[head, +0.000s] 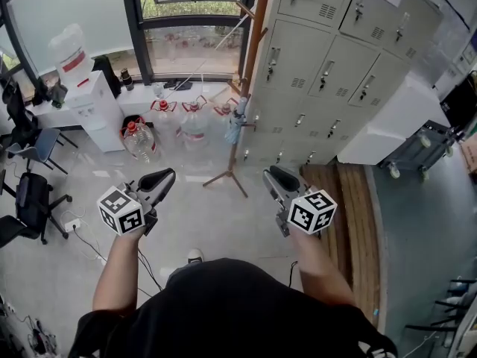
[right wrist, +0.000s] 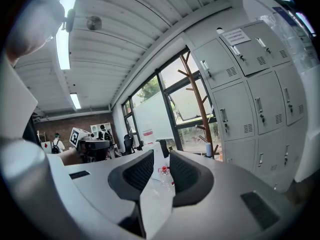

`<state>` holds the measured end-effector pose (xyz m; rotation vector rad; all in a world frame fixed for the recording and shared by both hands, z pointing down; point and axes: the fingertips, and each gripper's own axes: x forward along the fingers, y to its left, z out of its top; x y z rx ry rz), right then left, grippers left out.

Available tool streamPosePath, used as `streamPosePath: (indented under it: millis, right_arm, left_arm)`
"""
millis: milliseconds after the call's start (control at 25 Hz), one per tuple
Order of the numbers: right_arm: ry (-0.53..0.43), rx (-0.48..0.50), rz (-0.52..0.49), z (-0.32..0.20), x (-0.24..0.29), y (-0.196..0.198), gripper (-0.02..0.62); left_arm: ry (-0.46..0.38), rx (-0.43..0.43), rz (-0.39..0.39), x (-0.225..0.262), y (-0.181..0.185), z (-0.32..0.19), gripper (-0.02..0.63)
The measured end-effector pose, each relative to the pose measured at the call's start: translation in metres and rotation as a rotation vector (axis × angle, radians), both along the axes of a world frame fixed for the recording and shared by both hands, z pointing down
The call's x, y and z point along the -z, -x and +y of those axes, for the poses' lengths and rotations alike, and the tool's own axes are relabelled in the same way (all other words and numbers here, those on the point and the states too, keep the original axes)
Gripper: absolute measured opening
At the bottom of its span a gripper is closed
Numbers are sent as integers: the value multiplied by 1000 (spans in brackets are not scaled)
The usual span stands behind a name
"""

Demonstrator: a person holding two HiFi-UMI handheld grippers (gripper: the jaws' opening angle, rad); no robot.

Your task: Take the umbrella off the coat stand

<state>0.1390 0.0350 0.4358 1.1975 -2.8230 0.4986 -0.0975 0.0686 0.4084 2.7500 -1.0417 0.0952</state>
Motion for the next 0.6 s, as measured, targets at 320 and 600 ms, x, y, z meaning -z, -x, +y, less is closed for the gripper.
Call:
streamPosePath:
  millis: [320, 600]
  right_arm:
    - [19, -38, 6, -34, -5, 13, 113]
    - [26, -59, 2, -60, -6, 32, 112]
  left_arm:
    - [11, -37, 6, -4, 15, -44, 30]
    - [17, -59, 9, -5, 35, -76, 30]
